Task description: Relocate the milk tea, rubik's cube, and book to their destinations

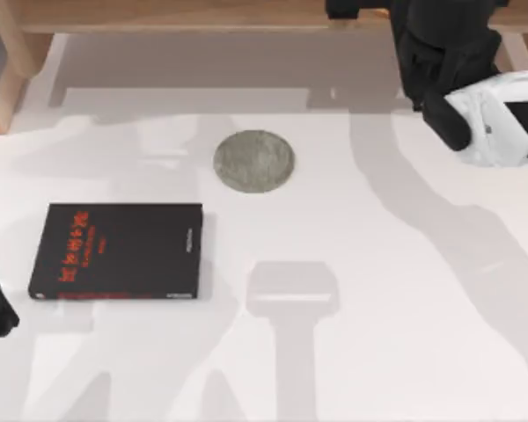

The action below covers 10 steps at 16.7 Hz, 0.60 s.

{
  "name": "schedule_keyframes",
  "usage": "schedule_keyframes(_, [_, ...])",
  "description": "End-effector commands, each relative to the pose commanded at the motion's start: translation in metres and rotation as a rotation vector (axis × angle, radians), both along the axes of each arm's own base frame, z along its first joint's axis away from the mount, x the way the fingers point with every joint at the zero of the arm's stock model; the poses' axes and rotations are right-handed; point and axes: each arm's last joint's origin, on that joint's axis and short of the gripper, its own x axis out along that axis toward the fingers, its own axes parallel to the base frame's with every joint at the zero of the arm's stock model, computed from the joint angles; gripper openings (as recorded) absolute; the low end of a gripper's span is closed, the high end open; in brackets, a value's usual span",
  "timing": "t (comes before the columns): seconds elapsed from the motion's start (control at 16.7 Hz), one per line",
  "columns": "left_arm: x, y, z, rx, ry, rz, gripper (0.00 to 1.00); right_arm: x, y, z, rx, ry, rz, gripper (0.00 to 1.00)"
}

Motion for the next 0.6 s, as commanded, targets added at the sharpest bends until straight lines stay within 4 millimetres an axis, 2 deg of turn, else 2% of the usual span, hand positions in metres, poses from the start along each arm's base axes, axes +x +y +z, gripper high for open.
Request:
schedule_keyframes(0.36, [0.000, 0.000, 0.000, 0.000, 0.000, 0.000, 1.00, 0.045, -0.002, 0.000, 0.000, -0.001, 0.000, 1.00])
schedule_keyframes(0.6, [0.000, 0.000, 0.000, 0.000, 0.000, 0.000, 1.00, 0.049, -0.003, 0.000, 0.000, 0.000, 0.000, 1.00])
